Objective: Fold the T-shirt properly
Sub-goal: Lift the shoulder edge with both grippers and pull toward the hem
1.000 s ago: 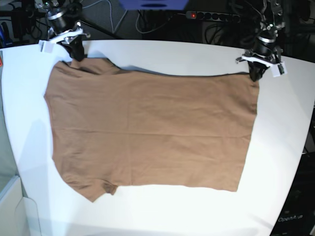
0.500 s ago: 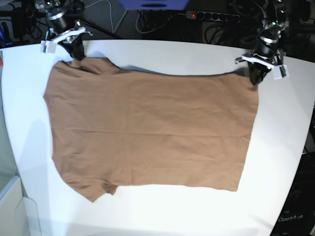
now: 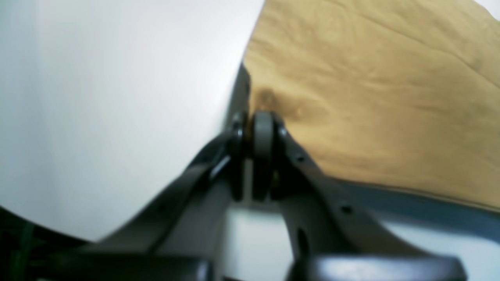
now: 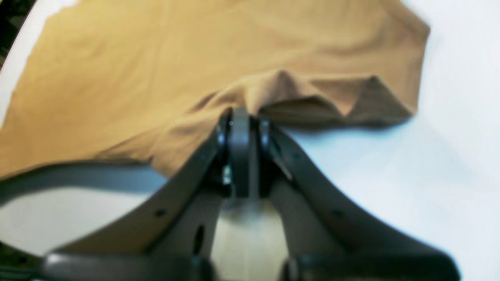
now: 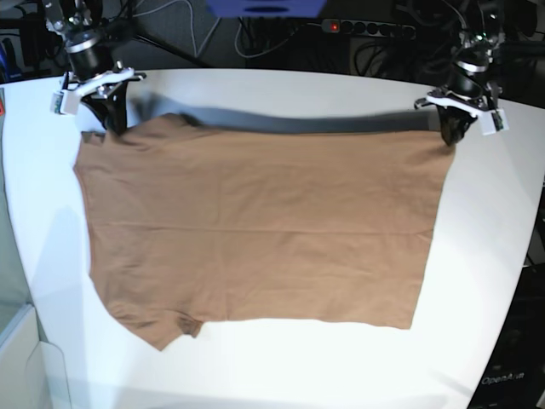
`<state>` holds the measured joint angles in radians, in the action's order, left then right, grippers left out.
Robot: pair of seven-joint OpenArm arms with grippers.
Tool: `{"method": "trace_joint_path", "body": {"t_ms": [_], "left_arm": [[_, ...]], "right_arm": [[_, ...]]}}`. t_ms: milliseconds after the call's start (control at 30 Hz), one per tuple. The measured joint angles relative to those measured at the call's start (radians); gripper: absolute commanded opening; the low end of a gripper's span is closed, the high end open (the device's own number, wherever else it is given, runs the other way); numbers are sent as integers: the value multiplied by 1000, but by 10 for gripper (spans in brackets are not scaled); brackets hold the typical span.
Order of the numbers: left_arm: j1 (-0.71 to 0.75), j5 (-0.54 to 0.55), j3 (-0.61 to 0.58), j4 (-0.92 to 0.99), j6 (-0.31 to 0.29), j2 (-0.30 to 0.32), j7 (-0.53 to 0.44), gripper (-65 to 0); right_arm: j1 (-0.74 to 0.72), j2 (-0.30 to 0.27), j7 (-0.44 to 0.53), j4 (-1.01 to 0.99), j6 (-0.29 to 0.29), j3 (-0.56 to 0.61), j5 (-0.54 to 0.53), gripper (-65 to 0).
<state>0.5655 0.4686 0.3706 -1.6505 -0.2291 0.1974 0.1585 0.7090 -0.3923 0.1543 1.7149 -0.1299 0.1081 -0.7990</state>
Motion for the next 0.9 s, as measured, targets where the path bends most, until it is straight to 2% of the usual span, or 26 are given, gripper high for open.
{"method": "trace_joint_path", "body": {"t_ms": [133,233,400,467,733,900], "left_arm": [[-3,3,0,-49,-3,2,13,-622],[-18,0,0,-72,0,2,82,-622],[-81,0,2,-90,0,1,130,-622],[-104,0,2,-91,0,-1,164,-622],[-238,-5,4,-82,8,-3,274,-622],[-333,-10,5,-78,13,-4,383,-623]], "right_arm": [[-5,-1,-9,28,0,0,0,-644],[-20,-1,-15,32,1,0,0,-644],[-87,-1,-22,32,1,6,0,-643],[-117,0,-82,32,1,3,0,-643],[-275,6,-205,27,0,3,0,-643],[-376,7,-283,10,-1,3,0,-643]]}}
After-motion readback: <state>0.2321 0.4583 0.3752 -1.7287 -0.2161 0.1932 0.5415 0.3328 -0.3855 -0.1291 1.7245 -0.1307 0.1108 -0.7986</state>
